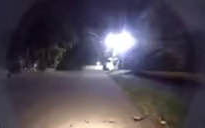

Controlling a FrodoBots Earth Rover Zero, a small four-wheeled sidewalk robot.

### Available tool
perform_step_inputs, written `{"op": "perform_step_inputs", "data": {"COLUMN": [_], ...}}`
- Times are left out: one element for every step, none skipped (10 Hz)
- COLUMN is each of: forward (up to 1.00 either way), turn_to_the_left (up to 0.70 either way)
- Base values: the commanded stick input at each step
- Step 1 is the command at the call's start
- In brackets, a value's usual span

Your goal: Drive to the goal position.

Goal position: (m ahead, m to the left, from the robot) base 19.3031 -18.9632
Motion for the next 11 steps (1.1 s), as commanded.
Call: {"op": "perform_step_inputs", "data": {"forward": [0.7,0.7,0.7,0.7,0.7,0.7,0.7,0.7,0.7,0.7,0.7], "turn_to_the_left": [0.0,0.0,0.0,0.0,0.0,0.0,0.0,0.0,0.0,0.0,0.0]}}
